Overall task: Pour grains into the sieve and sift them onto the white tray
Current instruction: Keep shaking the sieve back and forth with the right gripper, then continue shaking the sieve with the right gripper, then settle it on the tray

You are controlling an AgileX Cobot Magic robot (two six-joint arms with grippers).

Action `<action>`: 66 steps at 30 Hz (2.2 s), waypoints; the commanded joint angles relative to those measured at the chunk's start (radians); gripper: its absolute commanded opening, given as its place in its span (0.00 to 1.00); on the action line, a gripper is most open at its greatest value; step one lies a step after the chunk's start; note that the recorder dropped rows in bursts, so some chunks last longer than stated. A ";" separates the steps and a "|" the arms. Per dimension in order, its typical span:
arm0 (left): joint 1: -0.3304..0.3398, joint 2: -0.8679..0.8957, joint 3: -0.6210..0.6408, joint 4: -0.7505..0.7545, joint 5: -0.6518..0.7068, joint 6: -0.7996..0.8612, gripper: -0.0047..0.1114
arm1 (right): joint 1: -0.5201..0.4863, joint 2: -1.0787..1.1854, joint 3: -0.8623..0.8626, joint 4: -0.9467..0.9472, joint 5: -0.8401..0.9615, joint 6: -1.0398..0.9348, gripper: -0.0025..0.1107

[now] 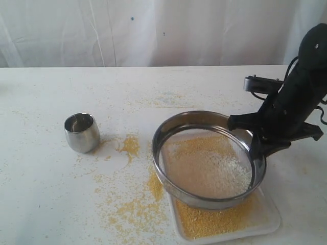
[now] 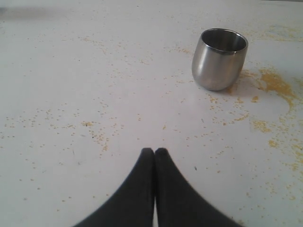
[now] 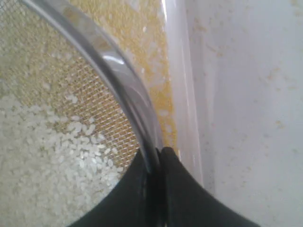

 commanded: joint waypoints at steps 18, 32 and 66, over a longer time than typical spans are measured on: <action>-0.006 -0.004 0.005 -0.010 0.002 0.000 0.04 | -0.001 0.050 -0.064 0.041 0.235 -0.002 0.02; -0.006 -0.004 0.005 -0.010 0.002 0.000 0.04 | -0.001 0.202 -0.143 0.110 0.235 -0.239 0.02; -0.006 -0.004 0.005 -0.010 0.002 0.000 0.04 | 0.007 0.137 -0.099 -0.038 0.118 -0.123 0.02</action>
